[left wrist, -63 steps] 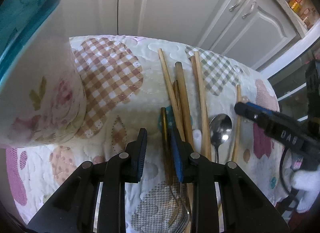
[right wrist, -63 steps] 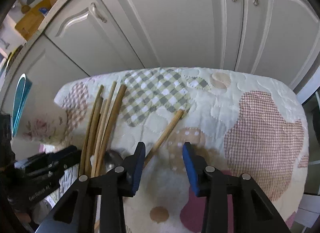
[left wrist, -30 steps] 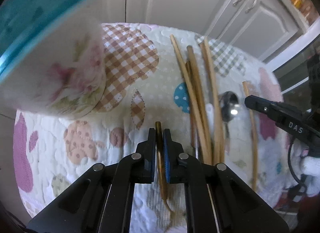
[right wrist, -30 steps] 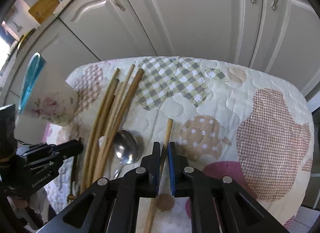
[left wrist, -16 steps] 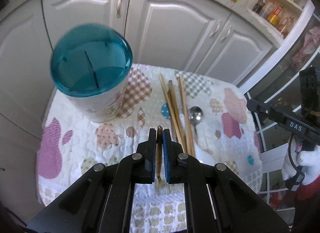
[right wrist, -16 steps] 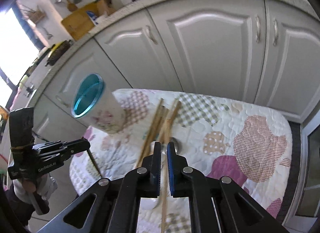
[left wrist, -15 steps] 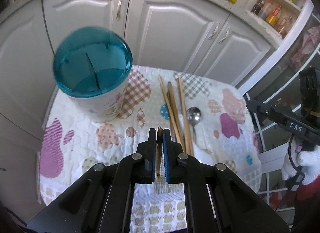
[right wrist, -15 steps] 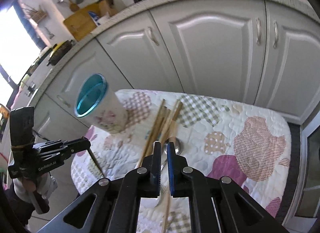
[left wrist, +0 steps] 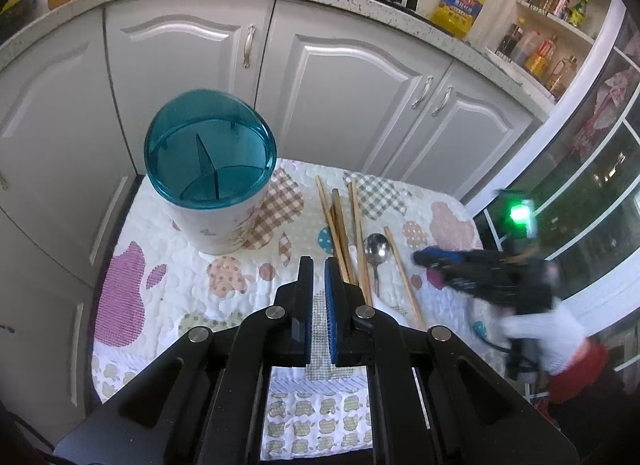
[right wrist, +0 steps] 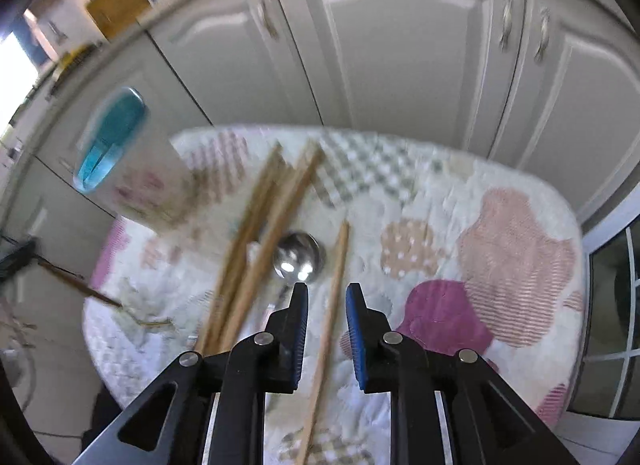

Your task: Organize utensils

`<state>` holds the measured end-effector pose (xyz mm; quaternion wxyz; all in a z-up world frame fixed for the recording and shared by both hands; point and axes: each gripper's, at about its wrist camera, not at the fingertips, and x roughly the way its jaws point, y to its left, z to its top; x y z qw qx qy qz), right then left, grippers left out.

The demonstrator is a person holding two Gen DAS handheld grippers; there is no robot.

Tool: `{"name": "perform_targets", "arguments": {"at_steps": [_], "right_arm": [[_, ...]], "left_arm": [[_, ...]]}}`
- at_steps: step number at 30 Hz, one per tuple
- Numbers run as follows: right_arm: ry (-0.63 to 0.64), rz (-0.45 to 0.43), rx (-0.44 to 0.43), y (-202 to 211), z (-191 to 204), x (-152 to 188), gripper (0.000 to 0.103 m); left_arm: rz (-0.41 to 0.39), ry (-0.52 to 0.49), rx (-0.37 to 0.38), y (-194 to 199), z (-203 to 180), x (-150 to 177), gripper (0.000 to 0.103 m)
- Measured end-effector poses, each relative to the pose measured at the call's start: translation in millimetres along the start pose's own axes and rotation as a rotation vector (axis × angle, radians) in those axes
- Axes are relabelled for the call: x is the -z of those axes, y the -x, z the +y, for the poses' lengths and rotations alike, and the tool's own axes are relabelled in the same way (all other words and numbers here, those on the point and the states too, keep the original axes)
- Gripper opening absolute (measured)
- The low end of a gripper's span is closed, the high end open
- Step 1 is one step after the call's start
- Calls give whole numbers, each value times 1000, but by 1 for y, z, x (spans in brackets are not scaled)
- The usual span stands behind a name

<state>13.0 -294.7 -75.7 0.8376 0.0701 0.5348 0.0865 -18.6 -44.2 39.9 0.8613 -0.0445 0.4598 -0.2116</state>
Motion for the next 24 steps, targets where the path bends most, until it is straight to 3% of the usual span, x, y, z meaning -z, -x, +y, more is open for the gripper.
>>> {"name": "perform_targets", "arguments": {"at_steps": [5,7,10,13,17,21,24], "right_arm": [[-9,78,18,-39,-5,-8,18],[13,66,28,-45,-4,-13,10],[21,84,17,-45,-4,-17,6],[18,62,-9,-26,-11,-10,6],[-17,9,-48,7,-23,2,6],[-45,-19,-85,27,-29,9,6],[-33,-30,-99,37,-26,14,6]], "left_arm": [[-14,-1,7,8,0,-1,4],[-11,2,-2,7,2,-1,4],[8,32,-11,3,13,2,4],[51,24,-13,-2,21,12,5],[134,19,-36,-19,31,31,19],[202,-59,-68,-38,33,50,19],[249,-48,-72,-39,45,60,20]]}}
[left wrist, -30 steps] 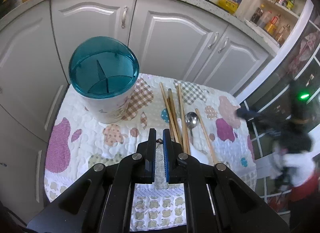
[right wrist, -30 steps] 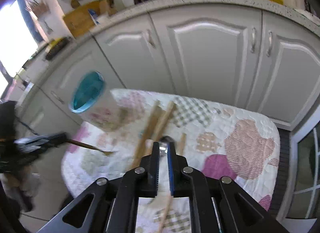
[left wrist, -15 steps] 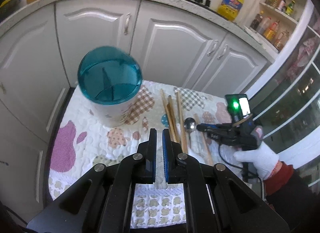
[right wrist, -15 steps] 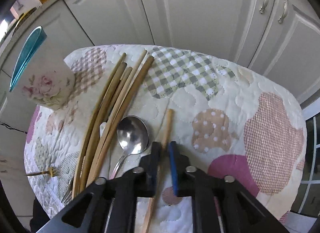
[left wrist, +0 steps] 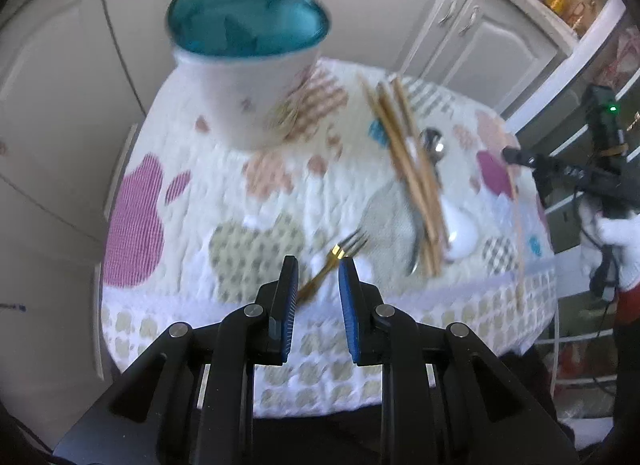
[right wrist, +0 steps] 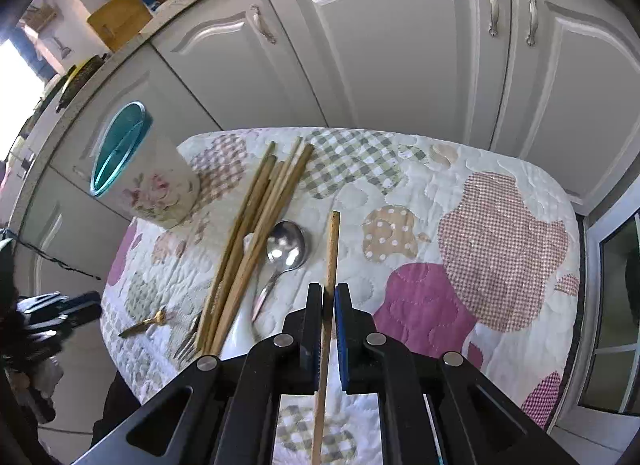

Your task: Organize utensils

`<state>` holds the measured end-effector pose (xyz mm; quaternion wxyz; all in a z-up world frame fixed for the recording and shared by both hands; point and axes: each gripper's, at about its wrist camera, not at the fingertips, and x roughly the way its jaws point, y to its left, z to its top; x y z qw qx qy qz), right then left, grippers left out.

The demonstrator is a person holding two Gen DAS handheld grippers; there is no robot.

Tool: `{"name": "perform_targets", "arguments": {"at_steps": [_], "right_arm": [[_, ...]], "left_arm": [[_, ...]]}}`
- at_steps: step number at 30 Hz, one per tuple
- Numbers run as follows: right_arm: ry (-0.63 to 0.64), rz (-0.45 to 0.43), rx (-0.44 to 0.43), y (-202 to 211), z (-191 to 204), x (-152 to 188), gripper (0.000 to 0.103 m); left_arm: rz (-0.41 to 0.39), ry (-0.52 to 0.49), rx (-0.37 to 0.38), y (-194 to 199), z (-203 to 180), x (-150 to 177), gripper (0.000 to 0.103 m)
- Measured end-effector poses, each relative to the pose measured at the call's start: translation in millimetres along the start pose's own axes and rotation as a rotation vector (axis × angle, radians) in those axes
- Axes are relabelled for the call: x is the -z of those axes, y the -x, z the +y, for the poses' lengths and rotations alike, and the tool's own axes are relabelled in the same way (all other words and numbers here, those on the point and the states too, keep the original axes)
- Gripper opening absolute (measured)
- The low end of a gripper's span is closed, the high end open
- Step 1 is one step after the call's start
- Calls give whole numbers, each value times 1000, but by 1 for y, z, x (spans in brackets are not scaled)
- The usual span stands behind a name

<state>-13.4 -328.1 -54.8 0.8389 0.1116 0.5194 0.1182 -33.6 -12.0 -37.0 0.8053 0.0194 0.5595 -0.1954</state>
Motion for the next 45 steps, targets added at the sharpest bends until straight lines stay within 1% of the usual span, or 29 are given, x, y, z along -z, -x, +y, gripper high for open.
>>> {"name": "perform_targets", "arguments": {"at_steps": [4,6,8,10,12,15,16,17,18,19,21,24,27,30,32,33,35,37,39,40,41,42,43,45], "right_arm": [[17,-7,-23,0,9,-3,5],[23,-9,-30,1,13,-5,5],[28,-10,-33,2,13,-8,5],[28,-2,-37,0,13,-10,5],[24,25,-35,-6,12,-9,5],[7,28,-3,-14,9,-5,5],[-2,25,0,-15,7,-4,6],[-19,25,3,-17,4,-4,7],[-34,29,8,-20,2,-4,11],[-40,34,13,-23,0,-5,18],[-37,59,31,-34,1,-8,26],[-1,93,47,-46,8,-8,26],[13,116,37,-53,13,-7,26],[-8,125,45,-59,10,-7,26],[-11,127,47,-60,9,-7,26],[-10,128,50,-60,8,-7,26],[-10,131,58,-63,9,-7,26],[-10,129,58,-66,10,-7,26],[4,125,72,-70,12,-8,26],[11,126,79,-72,13,-9,24],[27,115,97,-74,16,-10,21],[43,112,110,-76,18,-12,14],[56,111,125,-77,20,-13,8],[52,113,113,-77,19,-17,6]], "left_arm": [[30,91,-1,5,29,23,20],[39,105,-15,7,37,34,20],[40,84,-32,6,41,41,23],[64,69,-39,1,44,46,23],[86,56,-32,-4,47,51,23],[99,25,-33,-8,46,54,25],[100,11,-26,-10,44,55,28],[101,2,-23,-11,43,56,31],[102,-6,-25,-14,41,56,32],[104,-15,-37,-18,39,56,32],[107,-15,-52,-25,39,54,32],[109,-13,-52,-31,41,54,32],[107,-32,-60,-35,42,52,32],[112,-60,-54,-39,41,48,29],[112,-92,-72,-41,39,48,18],[110,-101,-77,-42,39,48,17],[107,-86,-68,-41,41,47,15],[94,-55,-46,-36,43,45,14],[66,-52,-32,-27,41,43,12],[50,-51,-25,-22,41,41,11],[37,-46,-19,-18,40,39,10],[23,-39,-15,-13,39,36,10],[2,-32,-8,-5,38,31,9],[-32,-29,2,6,35,23,9]]}}
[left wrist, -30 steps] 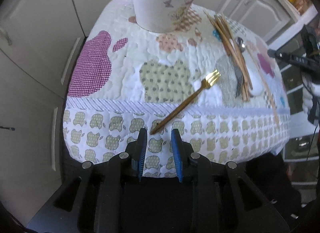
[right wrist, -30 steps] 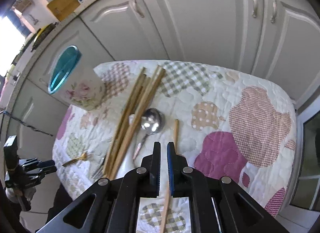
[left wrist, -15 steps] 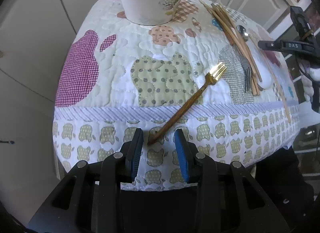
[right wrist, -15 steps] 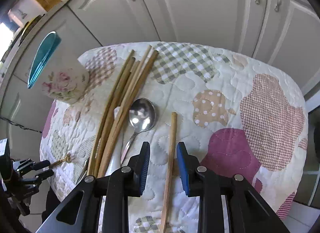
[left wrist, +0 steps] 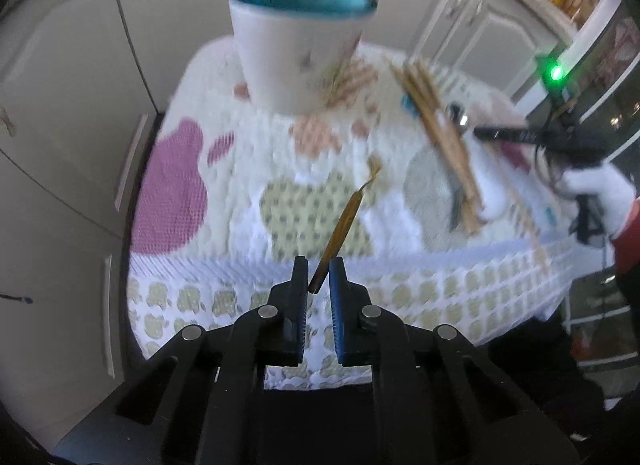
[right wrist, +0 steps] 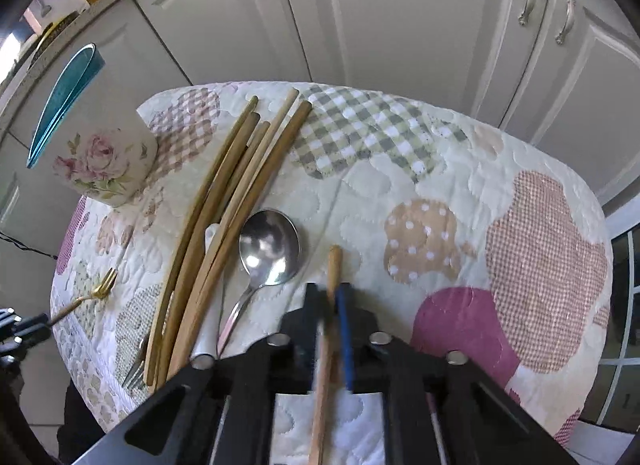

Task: Organize utensils
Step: 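Lower the fork into the teal-lidded holder with the left tool while the right tool drops the chopstick in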

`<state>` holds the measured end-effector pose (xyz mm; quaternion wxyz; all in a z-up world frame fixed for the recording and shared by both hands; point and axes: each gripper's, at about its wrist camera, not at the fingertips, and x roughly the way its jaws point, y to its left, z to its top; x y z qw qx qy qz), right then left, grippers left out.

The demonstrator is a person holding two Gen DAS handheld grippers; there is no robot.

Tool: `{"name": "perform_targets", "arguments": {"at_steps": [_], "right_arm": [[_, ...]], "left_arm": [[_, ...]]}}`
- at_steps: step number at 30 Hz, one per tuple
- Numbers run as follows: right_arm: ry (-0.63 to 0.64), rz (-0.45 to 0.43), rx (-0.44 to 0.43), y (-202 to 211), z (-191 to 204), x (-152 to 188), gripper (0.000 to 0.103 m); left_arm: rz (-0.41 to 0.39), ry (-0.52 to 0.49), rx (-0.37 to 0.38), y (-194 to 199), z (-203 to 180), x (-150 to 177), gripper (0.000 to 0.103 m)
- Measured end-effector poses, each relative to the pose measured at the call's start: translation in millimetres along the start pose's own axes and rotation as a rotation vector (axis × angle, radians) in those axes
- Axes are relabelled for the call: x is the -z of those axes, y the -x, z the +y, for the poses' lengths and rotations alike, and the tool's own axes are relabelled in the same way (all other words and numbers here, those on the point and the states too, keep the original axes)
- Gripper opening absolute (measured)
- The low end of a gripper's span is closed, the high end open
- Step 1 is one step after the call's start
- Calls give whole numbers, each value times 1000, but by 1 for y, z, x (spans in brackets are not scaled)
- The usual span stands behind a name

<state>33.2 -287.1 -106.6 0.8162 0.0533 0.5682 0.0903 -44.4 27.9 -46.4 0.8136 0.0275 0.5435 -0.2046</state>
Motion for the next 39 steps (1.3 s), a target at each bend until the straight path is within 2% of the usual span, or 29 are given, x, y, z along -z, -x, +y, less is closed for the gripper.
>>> {"name": "perform_targets", "arguments": {"at_steps": [4,6,12,18,25,31,39], "right_arm": [[-19,-32,-49,16,-4,1,5],[-34,-72,-89,36,-7,3,5],[-22,-168,-136,87,-6,8,5],[27,-250,-148,133,8,13,5],[66,-320,-178,169,23,17,5],[111,-380,-259,201,47,-1,5],[168,-499,-343,231,106,-66,5]], "left_arm": [[-58,12,21,24,-3,-12,7],[-82,17,33,33,-1,-20,6],[-134,47,53,43,-2,-36,4],[-199,45,61,60,-7,-52,4],[-222,70,73,72,-3,-59,3],[-265,83,89,101,1,-69,3],[-350,67,104,158,5,-113,3]]}}
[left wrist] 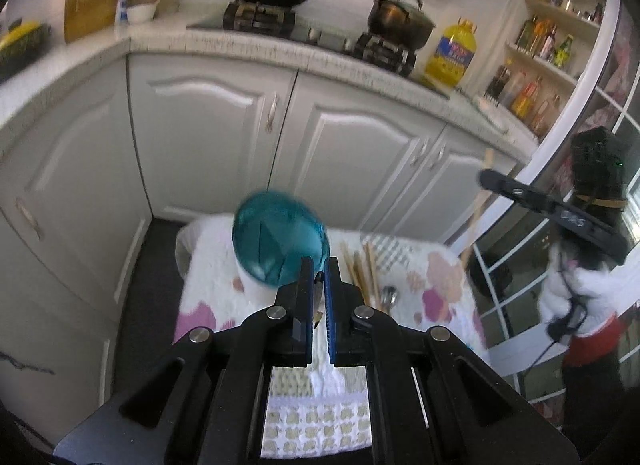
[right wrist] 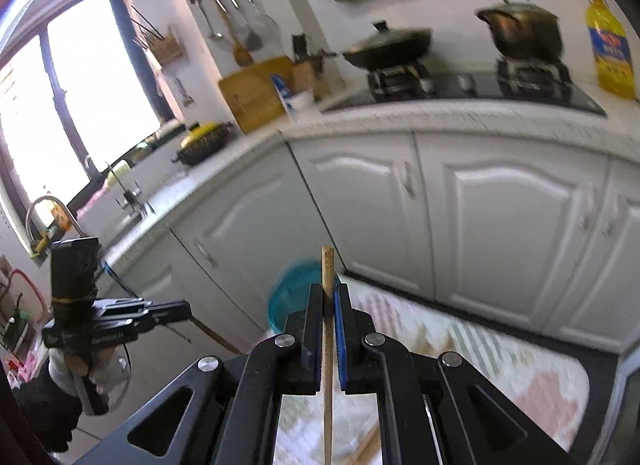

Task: Organize utensils
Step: 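Lower the fork into the teal-lidded holder with the left tool while the right tool drops the chopstick in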

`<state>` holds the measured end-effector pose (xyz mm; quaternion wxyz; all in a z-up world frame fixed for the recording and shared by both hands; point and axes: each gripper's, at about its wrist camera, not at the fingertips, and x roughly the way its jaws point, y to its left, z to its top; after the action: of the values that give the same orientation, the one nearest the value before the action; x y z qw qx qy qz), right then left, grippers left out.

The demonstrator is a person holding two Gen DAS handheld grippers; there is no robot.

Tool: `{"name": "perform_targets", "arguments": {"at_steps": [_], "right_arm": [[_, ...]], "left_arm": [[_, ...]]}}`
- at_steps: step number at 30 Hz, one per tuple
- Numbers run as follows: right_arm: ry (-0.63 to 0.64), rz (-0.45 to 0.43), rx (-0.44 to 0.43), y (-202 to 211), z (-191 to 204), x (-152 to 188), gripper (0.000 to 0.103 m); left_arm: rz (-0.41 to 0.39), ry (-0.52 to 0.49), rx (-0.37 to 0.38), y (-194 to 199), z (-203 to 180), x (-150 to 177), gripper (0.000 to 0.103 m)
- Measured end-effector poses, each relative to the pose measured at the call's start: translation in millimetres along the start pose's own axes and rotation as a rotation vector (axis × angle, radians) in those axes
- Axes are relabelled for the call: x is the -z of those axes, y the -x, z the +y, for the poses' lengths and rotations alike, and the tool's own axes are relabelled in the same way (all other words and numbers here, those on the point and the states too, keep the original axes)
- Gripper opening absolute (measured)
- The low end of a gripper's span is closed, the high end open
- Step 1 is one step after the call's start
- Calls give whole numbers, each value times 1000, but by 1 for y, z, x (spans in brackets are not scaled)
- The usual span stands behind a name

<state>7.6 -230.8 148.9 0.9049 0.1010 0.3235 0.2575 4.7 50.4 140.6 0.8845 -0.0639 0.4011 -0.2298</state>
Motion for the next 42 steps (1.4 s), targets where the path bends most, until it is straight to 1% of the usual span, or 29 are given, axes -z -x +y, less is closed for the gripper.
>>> {"name": "perform_targets", "arguments": {"at_steps": [3,5,7,12,15,18,23,26,28,31,38,39,41,42], "right_arm": [[3,-26,-24,-21,11,-29,5],[14,-45,-24,-38,20,-48,5],[22,-58,-24,-55,26,-64,5],[47,-112,14,-95,34,-90,5],[61,-113,30,-120,36,-94,5],[94,-116,65,-145,37,-94,5],[107,-88,82,-177,30,-85,5],[114,-52,81,-192,25,-75,5],[106,-7,72,-203,19,-65,5],[99,43,59,-212,14,-52,5],[62,107,54,-220,0,-37,5],[48,122,54,-220,-3,-36,7],[38,129,58,-218,-6,-34,19],[36,126,58,-213,-8,-33,29]], "left_arm": [[-45,-24,-26,8,-1,-25,3],[-56,-37,-46,4,1,-38,3],[-51,-41,-71,-7,5,-47,3],[-21,-26,-119,-41,18,-54,3],[-5,-17,-148,-64,26,-52,3],[16,6,-155,-83,33,-50,3],[44,15,-181,-108,41,-46,3],[63,17,-189,-121,43,-40,3],[74,29,-195,-128,47,-38,3],[81,50,-201,-134,52,-35,3],[82,46,-232,-142,48,-31,3],[80,45,-237,-142,47,-31,3],[74,48,-240,-140,45,-31,3],[70,48,-241,-139,45,-31,3]]}}
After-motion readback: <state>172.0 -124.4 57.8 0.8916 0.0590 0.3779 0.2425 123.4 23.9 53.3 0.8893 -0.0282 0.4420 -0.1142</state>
